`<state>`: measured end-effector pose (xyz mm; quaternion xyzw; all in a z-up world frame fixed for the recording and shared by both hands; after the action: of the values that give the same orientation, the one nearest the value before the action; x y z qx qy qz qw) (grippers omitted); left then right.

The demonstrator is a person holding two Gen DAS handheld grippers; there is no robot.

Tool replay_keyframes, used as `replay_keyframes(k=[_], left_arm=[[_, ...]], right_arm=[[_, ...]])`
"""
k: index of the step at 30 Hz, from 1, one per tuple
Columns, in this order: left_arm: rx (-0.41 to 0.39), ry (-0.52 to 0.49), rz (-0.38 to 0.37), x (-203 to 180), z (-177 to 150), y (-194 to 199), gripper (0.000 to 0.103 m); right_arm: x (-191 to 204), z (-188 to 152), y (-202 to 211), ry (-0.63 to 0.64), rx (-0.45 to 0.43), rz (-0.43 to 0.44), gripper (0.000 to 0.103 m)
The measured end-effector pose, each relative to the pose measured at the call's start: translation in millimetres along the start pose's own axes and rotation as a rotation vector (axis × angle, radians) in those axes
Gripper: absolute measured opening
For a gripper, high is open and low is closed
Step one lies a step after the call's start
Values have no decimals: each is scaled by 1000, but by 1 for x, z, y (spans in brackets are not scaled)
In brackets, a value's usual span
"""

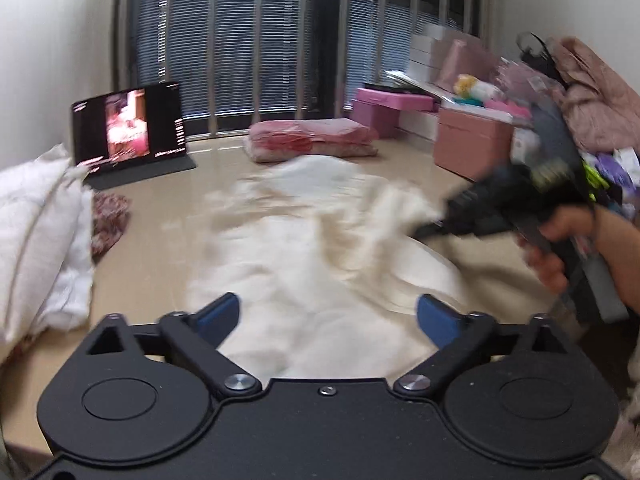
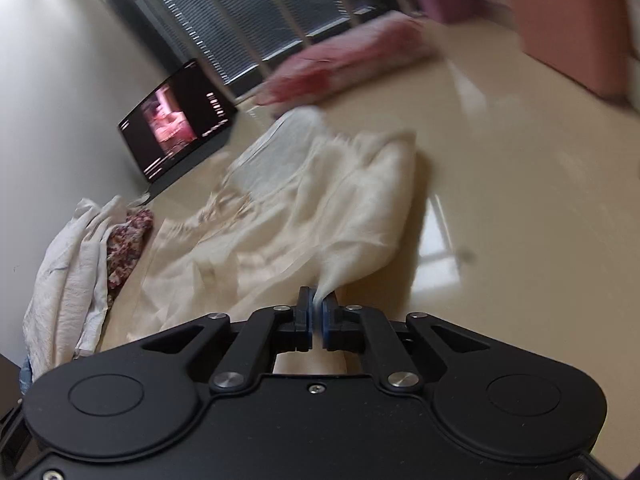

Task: Fold clothes
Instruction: 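Pull the cream camisole out with the right gripper and spread it on the table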

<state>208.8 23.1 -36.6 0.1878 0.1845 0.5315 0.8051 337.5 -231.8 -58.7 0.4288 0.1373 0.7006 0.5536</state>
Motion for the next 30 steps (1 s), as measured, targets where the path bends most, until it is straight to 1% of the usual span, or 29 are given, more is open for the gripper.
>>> replay_keyframes(k=[1,2,3,4,6,8,9,10,11,12,13,14,15,16,17,18,19,21,23,26,28,30], left_arm=[[-1,18,12,3,3,2,99],[2,29,28,7,6,3,99],[5,40,44,11,8,5,99],[9,51,61,14,11,7,99],[12,69,92,21,16,11,99],[2,59,115,20,21,12,99],[-1,48,124,20,24,11,96],[1,28,128,19,25,9,89],[7,3,128,17,26,6,84],[20,-21,124,16,26,1,74],[38,-42,118,14,25,-5,64],[59,-61,113,13,24,-13,58],[81,-78,107,11,23,-20,47],[104,-87,100,10,21,-29,38],[124,-86,95,10,19,-36,37],[141,-80,91,12,17,-45,34],[151,-71,87,13,15,-51,34],[148,-41,83,15,10,-55,33],[150,-5,75,18,10,-54,33],[148,-6,79,19,7,-50,33],[146,-4,87,18,5,-46,34],[144,-2,94,18,3,-42,34]], right_arm=[[-7,-4,4,-24,0,-3,28],[-12,-6,9,-43,-13,-1,31],[-16,-7,15,-53,-28,-4,40],[-19,-8,20,-63,-42,-9,47],[-23,-9,28,-60,-81,-37,49],[-24,-11,37,-49,-129,-61,49],[-28,-12,40,-42,-157,-79,49],[-29,-13,49,-34,-192,-104,49],[-29,-15,58,-26,-228,-130,49],[-26,-15,68,-7,-268,-147,50],[-19,-16,76,39,-292,-142,50],[-11,-17,85,88,-315,-134,50],[1,-17,87,146,-314,-121,50],[14,-19,88,210,-300,-109,50],[26,-21,88,274,-285,-97,50],[40,-25,85,343,-271,-90,54],[54,-31,82,411,-262,-90,58],[79,-42,68,528,-244,-110,61],[97,-52,49,604,-208,-123,61],[113,-59,19,648,-144,-145,61],[120,-64,3,667,-102,-188,61],[122,-66,-6,668,-100,-234,59]])
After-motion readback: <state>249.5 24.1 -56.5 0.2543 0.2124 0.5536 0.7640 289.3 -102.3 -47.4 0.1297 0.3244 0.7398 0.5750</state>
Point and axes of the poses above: each gripper's, at about its wrist camera, not at the fingertips, and y roughly against the way its jaws point, x to its left, z to its top, the point moved 1 cm from there along -y, roughly the way its jaws point, and after that the axes turned 6 degrees about -z, right-handed, at the moved point
